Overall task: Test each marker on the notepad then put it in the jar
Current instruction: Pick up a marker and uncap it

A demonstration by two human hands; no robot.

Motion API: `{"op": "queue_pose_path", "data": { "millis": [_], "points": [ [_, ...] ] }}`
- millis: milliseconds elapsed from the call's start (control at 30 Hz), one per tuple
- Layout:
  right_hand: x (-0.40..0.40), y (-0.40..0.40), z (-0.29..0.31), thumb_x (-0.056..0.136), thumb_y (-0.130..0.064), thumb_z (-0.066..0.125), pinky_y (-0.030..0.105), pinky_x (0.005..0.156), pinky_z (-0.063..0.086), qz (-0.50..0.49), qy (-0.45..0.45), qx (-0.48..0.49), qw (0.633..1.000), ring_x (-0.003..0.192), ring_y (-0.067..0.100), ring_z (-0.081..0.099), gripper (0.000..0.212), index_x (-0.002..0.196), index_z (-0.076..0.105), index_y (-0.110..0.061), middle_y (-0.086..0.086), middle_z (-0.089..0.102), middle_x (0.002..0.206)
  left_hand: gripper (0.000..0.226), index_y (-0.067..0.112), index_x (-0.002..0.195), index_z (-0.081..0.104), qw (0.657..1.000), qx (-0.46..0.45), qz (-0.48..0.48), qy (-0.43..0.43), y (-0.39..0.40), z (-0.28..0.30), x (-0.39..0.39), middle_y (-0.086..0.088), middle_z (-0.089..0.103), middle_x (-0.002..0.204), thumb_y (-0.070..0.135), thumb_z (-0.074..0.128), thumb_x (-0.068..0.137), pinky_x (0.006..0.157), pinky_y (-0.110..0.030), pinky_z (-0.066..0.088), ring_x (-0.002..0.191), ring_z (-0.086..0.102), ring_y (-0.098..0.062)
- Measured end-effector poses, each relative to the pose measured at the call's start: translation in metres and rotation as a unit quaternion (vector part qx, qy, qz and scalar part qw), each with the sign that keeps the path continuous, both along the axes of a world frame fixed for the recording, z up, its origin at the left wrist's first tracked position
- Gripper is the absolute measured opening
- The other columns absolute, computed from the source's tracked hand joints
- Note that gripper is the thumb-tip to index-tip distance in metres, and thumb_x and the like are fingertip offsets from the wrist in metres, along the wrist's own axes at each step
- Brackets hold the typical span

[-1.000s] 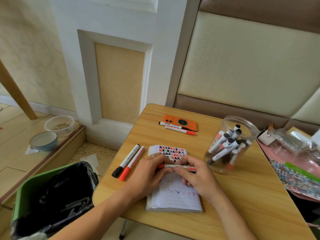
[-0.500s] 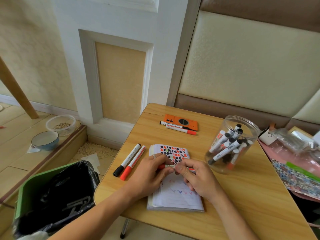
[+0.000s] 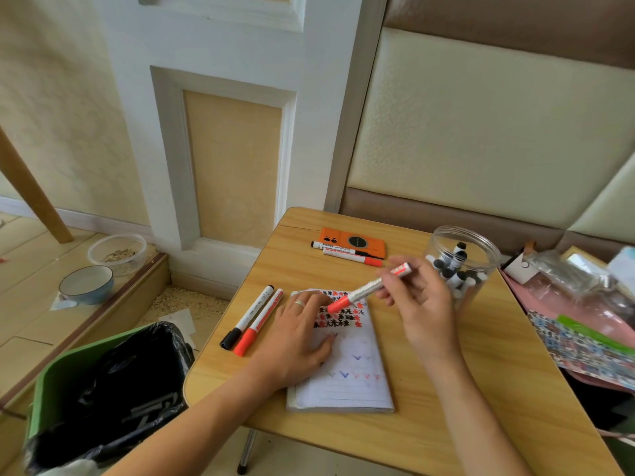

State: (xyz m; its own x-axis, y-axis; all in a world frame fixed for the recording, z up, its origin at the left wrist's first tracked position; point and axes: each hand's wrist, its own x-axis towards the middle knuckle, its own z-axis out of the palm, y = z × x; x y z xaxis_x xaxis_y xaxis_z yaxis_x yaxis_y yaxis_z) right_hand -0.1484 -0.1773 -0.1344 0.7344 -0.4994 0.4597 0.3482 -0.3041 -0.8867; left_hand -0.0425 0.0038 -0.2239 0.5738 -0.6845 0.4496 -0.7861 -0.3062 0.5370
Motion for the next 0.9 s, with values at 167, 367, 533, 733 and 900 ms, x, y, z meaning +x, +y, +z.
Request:
{"op": "queue_pose_path", "data": {
  "millis": [167, 367, 533, 733, 900],
  "points": [
    [-0.014, -0.026, 0.065, 0.102, -0.016, 0.064, 0.025, 0.067, 0.057, -0.094, -0.073, -0.106, 0.987, 0.071, 0.017, 0.069, 0.022, 0.123, 0.062, -0.022, 0.005, 0.077, 0.096, 0.048, 0.031, 0.131, 0.06, 0.999, 0.02, -0.022, 0.015, -0.002, -0.006, 0.005, 0.008, 0.046, 0.148, 0.046, 0.047, 0.088, 0.119, -0.051, 0.029, 0.151, 0.023, -0.008],
    [-0.021, -0.084, 0.132, 0.099, -0.022, 0.062, 0.046, 0.071, 0.06, -0.247, -0.116, -0.214, 0.938, 0.068, 0.019, 0.072, 0.017, 0.115, 0.064, -0.019, 0.007, 0.076, 0.09, 0.051, 0.034, 0.135, 0.059, 0.999, 0.042, -0.02, 0.029, -0.002, -0.004, 0.003, 0.009, 0.041, 0.154, 0.049, 0.046, 0.088, 0.124, -0.048, 0.021, 0.152, 0.016, -0.006],
    [-0.018, -0.109, 0.137, 0.096, -0.023, 0.066, 0.045, 0.08, 0.059, -0.282, -0.044, -0.314, 0.905, 0.077, 0.021, 0.071, 0.013, 0.109, 0.069, -0.02, 0.001, 0.071, 0.086, 0.052, 0.038, 0.136, 0.058, 0.998, 0.065, -0.005, 0.008, -0.002, -0.003, 0.002, 0.014, 0.042, 0.152, 0.053, 0.042, 0.088, 0.124, -0.05, 0.017, 0.152, 0.015, -0.002],
    [-0.013, -0.107, 0.118, 0.096, -0.021, 0.069, 0.038, 0.081, 0.059, -0.261, 0.061, -0.39, 0.881, 0.076, 0.024, 0.069, 0.019, 0.114, 0.073, -0.025, 0.002, 0.072, 0.081, 0.053, 0.04, 0.136, 0.056, 0.997, 0.075, -0.001, 0.006, -0.002, -0.003, 0.001, 0.015, 0.043, 0.152, 0.056, 0.039, 0.089, 0.125, -0.049, 0.014, 0.151, 0.015, -0.001],
    [-0.013, -0.108, 0.118, 0.095, -0.02, 0.071, 0.032, 0.076, 0.058, -0.281, 0.07, -0.409, 0.865, 0.075, 0.021, 0.069, 0.017, 0.113, 0.073, -0.02, 0.005, 0.075, 0.086, 0.05, 0.04, 0.133, 0.06, 0.998, 0.068, 0.002, 0.008, -0.003, -0.005, 0.002, 0.014, 0.047, 0.148, 0.055, 0.041, 0.089, 0.123, -0.05, 0.018, 0.15, 0.021, -0.002]
  ]
}}
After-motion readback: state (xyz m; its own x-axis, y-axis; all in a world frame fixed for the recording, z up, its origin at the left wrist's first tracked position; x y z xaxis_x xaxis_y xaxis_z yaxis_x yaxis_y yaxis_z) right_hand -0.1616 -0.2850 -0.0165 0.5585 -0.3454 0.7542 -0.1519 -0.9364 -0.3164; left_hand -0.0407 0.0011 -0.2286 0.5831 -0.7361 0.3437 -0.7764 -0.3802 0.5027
